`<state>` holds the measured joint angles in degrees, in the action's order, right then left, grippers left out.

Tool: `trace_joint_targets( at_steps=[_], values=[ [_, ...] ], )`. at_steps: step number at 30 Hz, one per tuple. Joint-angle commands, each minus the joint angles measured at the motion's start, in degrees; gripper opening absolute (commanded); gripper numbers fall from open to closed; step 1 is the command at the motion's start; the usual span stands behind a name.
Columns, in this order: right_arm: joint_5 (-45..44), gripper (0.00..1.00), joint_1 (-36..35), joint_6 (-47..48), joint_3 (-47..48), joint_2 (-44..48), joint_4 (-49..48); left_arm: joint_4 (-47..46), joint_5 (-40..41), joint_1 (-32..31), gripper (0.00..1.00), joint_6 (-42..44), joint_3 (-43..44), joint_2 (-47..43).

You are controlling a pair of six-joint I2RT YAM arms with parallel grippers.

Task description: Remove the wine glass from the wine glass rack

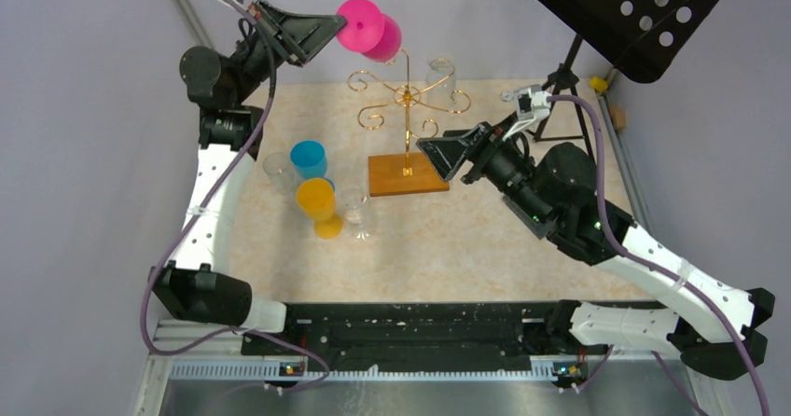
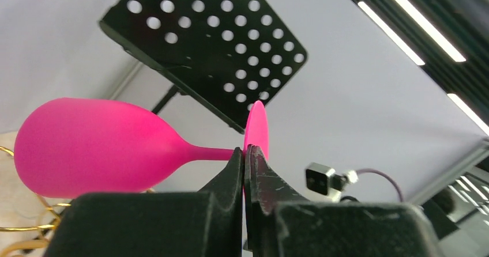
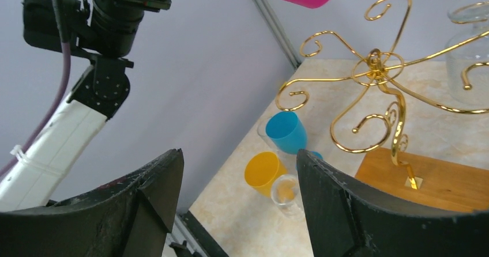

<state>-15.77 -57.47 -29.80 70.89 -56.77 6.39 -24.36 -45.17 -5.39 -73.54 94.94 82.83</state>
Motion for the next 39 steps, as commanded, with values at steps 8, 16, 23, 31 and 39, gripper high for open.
trace_joint_targets(
  at_steps=[8, 16, 23, 31, 39],
  values=[
    [7.64, 0.72, 0.47, -5.11, -2.71, 0.39, -22.45, -23.68, 6.55, -3.39, 0.0, -28.95, -11.42, -12.67],
    [6.39, 0.67, 0.49, -3.48, -11.46, 4.53, -39.21, -29.39, 10.49, -5.52, 0.0, -37.97, -15.3, -16.82],
    [9.71, 0.7, 0.42, -0.32, -11.64, 4.42, -47.82, -28.19, 11.56, -8.3, 0.0, -41.24, -15.84, -18.95],
    [14.45, 0.7, 0.7, 2.73, -5.21, 1.6, -45.47, -28.97, 11.96, -9.9, 0.0, -44.63, -17.87, -19.89],
    [30.71, 0.67, 9.59, -9.27, -2.81, -3.84, -50.11, -31.29, 12.4, -9.99, 0.0, -48.08, -20.43, -19.94]
  ],
)
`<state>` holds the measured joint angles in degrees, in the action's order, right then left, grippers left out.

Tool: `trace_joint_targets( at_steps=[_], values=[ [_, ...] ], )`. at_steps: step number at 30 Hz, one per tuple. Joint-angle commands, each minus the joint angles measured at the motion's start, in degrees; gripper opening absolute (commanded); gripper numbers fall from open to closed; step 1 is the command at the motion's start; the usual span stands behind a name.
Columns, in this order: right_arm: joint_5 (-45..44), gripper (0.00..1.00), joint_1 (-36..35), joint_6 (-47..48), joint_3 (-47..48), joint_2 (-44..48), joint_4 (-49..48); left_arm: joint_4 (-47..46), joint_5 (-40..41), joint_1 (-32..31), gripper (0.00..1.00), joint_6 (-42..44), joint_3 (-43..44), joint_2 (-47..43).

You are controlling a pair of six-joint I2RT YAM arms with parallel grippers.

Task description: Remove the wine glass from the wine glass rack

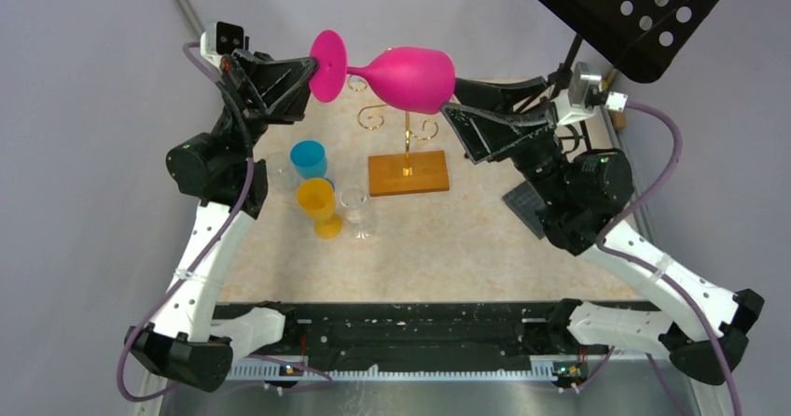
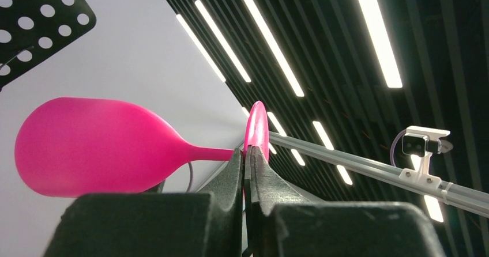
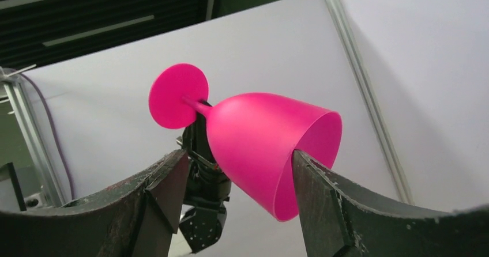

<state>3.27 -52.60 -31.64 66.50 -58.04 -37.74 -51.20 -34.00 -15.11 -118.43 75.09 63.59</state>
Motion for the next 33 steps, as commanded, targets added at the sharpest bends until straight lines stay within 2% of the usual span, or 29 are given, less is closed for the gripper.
trace_joint_targets(
  at_steps=[1, 5, 11, 14, 15, 16, 22, 23, 26, 30, 33],
  values=[
    [13.67, 0.65, 5.7, -9.32, 1.35, -3.27, -7.69, -4.57, 1.26, -0.26, 0.0, -3.47, -0.76, -0.67],
    [18.67, 0.58, 7.71, -13.98, 0.54, -5.47, -12.8, -4.68, 1.39, -0.21, 0.0, -3.82, -1.23, -0.75],
    [23.43, 0.35, 7.86, -15.48, 1.54, -7.01, -15.89, -4.7, 1.39, -0.17, 0.0, -3.89, -1.75, -1.16],
    [23.14, 0.13, 7.87, -16.73, 1.76, -6.76, -15.08, -3.0, 0.59, -0.18, 0.0, -1.21, -0.26, -1.37],
    [23.03, 0.03, 7.86, -17.05, 1.81, -6.6, -14.86, -1.45, -0.11, -0.18, 0.06, 0.22, 0.91, -1.38],
    [23.16, 0.0, 7.86, -17.2, 1.82, -6.48, -14.83, 0.09, -0.83, -0.19, 0.13, 2.02, 2.03, -1.22],
    [22.9, 0.0, 7.86, -16.33, 1.74, -4.94, -14.2, 1.12, -2.98, -0.18, 0.46, 5.61, 4.72, -0.11],
    [22.46, 0.0, 7.86, -16.04, 1.74, -4.66, -13.83, 1.2, -3.14, -0.18, 0.54, 6.62, 4.78, -0.11],
    [20.15, 0.0, 7.86, -13.99, 1.59, -3.31, -10.81, 4.66, -4.11, -0.19, 0.73, 12.57, 4.8, -1.19],
    [13.31, 0.0, 7.93, -9.82, 1.42, -0.01, -2.03, 15.54, -5.32, -0.16, 0.82, 27.46, 5.57, -3.73],
    [5.54, 0.0, 7.86, -8.42, 2.53, 3.04, 8.47, 27.78, -0.71, -0.18, 0.83, 40.38, 7.06, -5.26]
  ],
)
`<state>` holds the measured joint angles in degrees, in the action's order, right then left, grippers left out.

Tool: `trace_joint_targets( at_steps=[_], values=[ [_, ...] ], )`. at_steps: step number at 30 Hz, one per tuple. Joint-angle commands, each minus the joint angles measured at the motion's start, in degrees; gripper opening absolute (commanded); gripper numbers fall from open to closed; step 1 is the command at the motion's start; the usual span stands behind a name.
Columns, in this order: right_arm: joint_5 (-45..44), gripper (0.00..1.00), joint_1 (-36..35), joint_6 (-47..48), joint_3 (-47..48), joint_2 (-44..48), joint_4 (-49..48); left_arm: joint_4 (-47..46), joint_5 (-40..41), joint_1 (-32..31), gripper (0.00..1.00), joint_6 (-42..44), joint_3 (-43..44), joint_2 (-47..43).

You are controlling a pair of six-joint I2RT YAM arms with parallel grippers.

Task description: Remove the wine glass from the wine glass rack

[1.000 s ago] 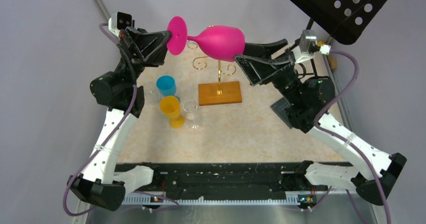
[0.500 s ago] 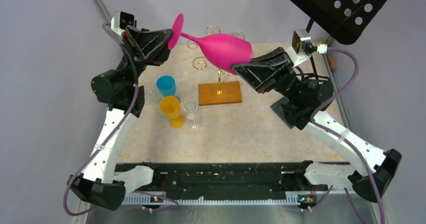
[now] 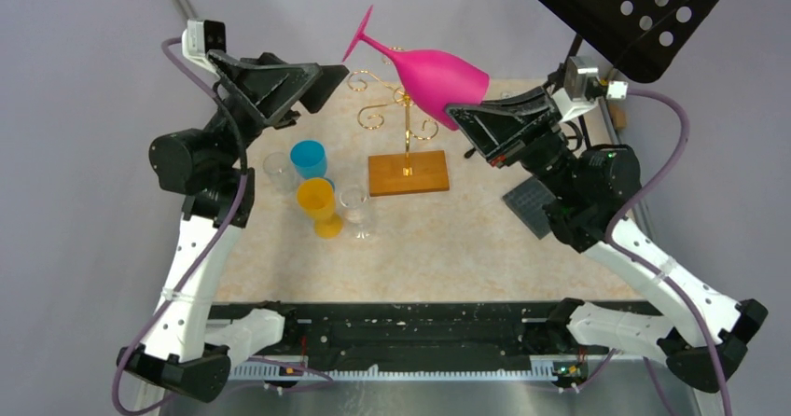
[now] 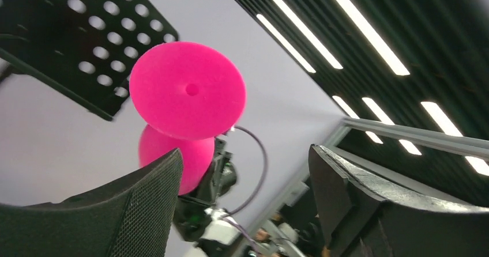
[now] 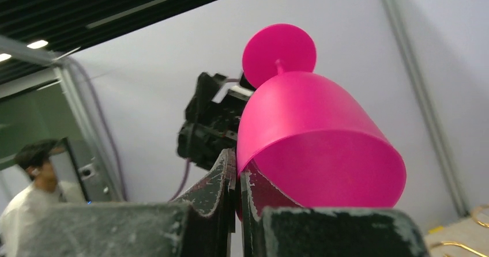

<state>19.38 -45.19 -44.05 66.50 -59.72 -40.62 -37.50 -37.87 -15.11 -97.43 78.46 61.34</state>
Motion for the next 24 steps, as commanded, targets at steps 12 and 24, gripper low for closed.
trace_joint_targets(
  at_steps=[12, 24],
  values=[
    [-13.7, 0.0, 0.45, 14.81, 11.83, 10.29, 50.81, 40.56, 13.75, -0.21, 0.81, 50.39, 8.84, -5.47],
    [8.99, 0.0, 0.45, 28.36, 14.3, 0.55, 68.91, 61.9, 25.06, -0.13, 0.8, 69.19, 15.42, -2.96]
  ],
)
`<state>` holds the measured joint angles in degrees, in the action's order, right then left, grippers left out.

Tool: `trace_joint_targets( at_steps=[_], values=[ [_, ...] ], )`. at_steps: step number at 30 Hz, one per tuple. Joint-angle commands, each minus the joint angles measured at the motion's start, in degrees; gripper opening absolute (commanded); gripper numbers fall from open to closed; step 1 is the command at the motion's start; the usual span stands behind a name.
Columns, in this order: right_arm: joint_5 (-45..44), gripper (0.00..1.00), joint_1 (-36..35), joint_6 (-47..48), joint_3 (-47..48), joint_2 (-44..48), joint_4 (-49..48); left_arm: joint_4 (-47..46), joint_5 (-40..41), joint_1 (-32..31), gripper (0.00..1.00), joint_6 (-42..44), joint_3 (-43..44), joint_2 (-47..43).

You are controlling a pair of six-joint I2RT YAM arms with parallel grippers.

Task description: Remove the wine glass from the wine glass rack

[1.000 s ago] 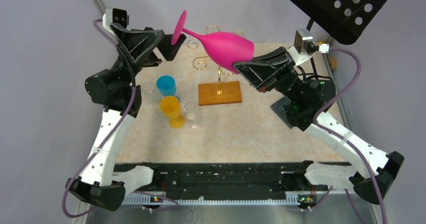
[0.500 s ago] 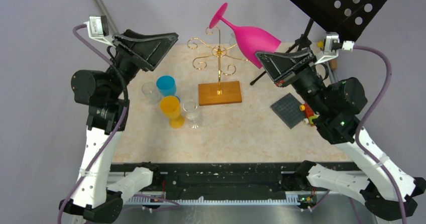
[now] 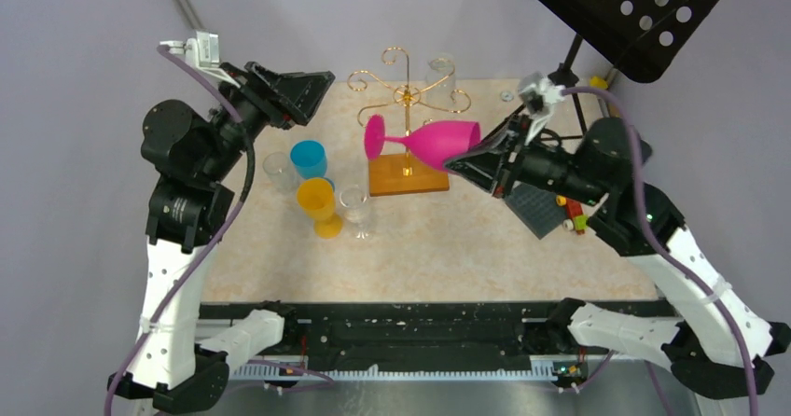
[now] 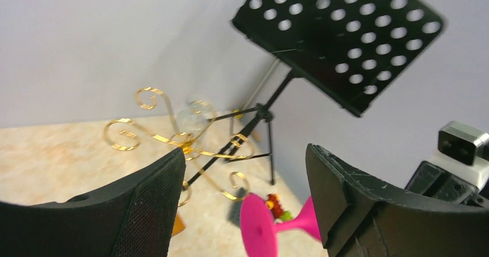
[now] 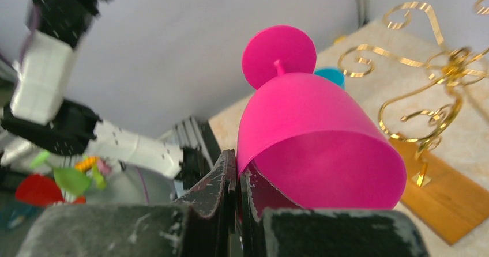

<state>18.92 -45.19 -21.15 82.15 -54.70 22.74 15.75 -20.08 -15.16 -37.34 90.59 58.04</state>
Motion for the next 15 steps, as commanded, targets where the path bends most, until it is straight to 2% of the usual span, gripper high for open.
trace_joint_targets(
  at_steps=[1, 7, 15],
  values=[
    [10.12, 0.0, 0.47, 5.53, -1.97, -5.4, 5.46, 10.78, 8.85, -0.13, 0.8, 10.42, 4.12, 0.59],
    [8.46, 0.0, -0.27, 6.82, -2.99, -9.21, 7.99, 16.84, 13.47, -0.13, 0.8, 14.17, 3.69, -0.18],
    [-8.24, 0.0, -9.09, 10.63, 2.37, -17.53, 21.07, 18.57, 16.73, -0.14, 0.8, 16.25, 0.63, -1.96]
  ],
)
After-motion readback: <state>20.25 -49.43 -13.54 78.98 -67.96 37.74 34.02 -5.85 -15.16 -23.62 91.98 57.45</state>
